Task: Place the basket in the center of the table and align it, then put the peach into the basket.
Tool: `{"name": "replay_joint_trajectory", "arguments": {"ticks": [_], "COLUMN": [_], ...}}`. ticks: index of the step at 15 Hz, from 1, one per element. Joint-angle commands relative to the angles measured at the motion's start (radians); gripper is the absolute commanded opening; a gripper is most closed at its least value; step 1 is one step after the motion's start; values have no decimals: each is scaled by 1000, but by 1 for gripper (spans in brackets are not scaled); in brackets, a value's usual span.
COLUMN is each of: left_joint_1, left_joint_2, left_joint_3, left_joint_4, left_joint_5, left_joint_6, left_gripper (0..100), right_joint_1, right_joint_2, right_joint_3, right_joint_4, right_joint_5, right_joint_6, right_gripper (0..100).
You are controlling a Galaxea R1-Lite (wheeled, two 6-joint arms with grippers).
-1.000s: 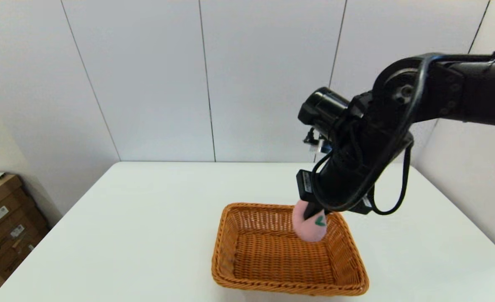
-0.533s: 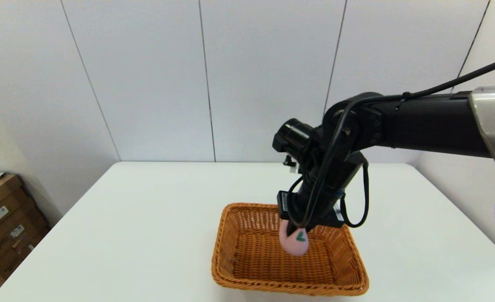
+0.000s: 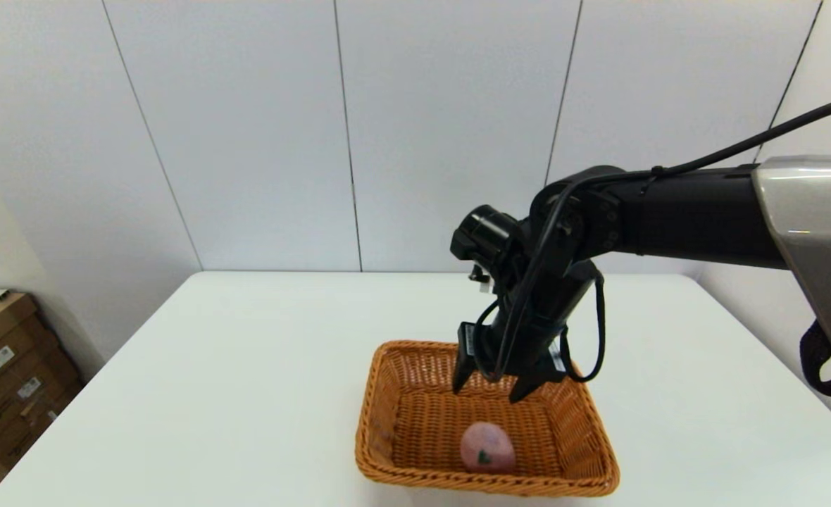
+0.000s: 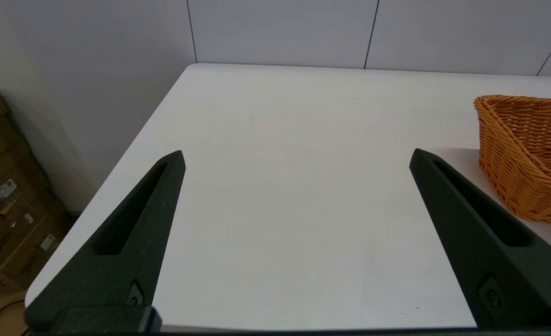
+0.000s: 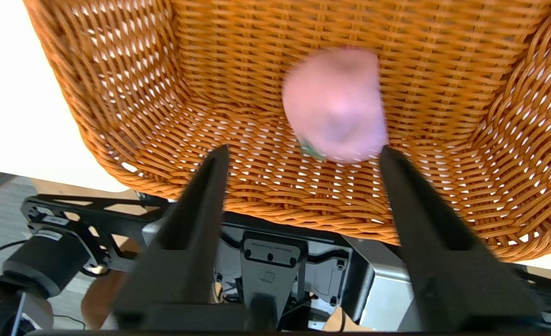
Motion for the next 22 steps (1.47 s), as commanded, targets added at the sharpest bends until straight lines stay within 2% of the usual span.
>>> {"name": "replay_joint_trajectory", "arguments": {"ticks": [1,3,6,8,10,11,15,16,17,19,22], "left_joint_1": [0,0,0,0,0,0,0,0,0,0,0], "left_joint_2": [0,0,0,0,0,0,0,0,0,0,0], "left_joint_3": [0,0,0,0,0,0,0,0,0,0,0], "left_joint_4": [0,0,0,0,0,0,0,0,0,0,0], "left_joint_5": [1,1,-1,1,1,-1,-1,-1,-1,-1,-1], "left_joint_6": [-1,-1,-1,-1,1,-1,1,1,1,-1,-1], "left_gripper": [100,100,100,100,100,100,100,100,100,100,100], "right_joint_1": [-74,-209,-489,-657,-792,-835,-938,-943,-940,-935,-932], "right_joint_2": [-64,-147,-184,-210,-280,-337,-667,-767,-834,-942,-1139], "right_joint_3": [-3,-3,-2,1,41,81,234,281,311,363,514], "right_joint_4": [13,54,148,215,277,277,281,312,352,438,479], "right_joint_5": [15,78,135,213,239,239,244,247,264,342,360], "right_joint_6": [-11,-108,-295,-416,-495,-512,-528,-545,-570,-620,-691], "right_gripper": [100,100,100,100,100,100,100,100,100,100,100]}}
